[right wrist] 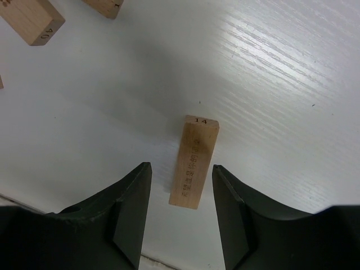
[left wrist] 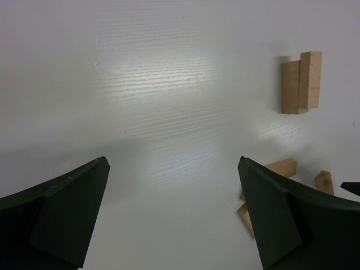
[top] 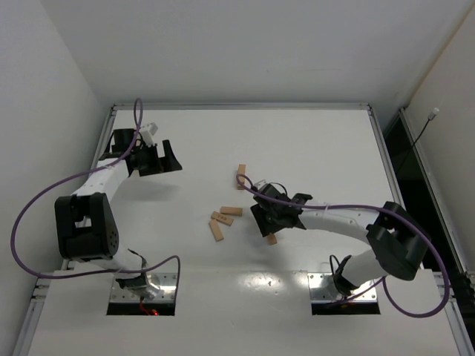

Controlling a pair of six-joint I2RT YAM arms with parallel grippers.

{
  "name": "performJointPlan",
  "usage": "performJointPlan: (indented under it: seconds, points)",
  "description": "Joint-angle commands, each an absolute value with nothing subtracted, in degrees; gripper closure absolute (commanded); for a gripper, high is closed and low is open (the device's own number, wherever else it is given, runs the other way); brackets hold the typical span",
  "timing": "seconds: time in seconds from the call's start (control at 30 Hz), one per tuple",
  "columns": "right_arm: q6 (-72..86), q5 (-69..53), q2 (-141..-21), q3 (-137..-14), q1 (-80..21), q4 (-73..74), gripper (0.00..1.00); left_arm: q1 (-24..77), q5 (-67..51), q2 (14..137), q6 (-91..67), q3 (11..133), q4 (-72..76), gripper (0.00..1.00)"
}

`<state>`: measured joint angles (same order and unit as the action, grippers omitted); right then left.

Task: Build the wood block tower

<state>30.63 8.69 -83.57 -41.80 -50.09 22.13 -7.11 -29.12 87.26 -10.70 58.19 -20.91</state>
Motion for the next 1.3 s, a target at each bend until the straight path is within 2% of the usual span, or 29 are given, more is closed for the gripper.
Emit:
performJointPlan:
  seconds: [0.0, 0.4, 0.73, 0.83, 1.27]
  points:
    - [31.55, 7.3, -84.11, -41.84, -50.54, 19.51, 0.56, -7.73, -29.36, 86.84, -9.93, 58.01, -19.34, 0.01]
    - [31.55, 4.57, -89.56, -42.89, -48.87, 18.46, 0.57, -7.73, -29.36, 90.35, -9.93, 60.29, -19.34, 0.01]
    - [31.03, 7.29, -82.01, -41.14, -49.57, 18.46, 0.56, -7.73, -30.41, 93.52, -9.4, 59.77, -18.81, 0.01]
    - [31.03, 7.82, -81.48, -41.13, -49.57, 18.46, 0.52, -7.73, -30.94, 94.04, -9.4, 59.77, -18.81, 0.01]
    - [30.5, 7.29, -84.37, -40.52, -47.81, 17.84, 0.51, -7.73, -30.94, 93.51, -9.93, 59.77, -18.81, 0.01]
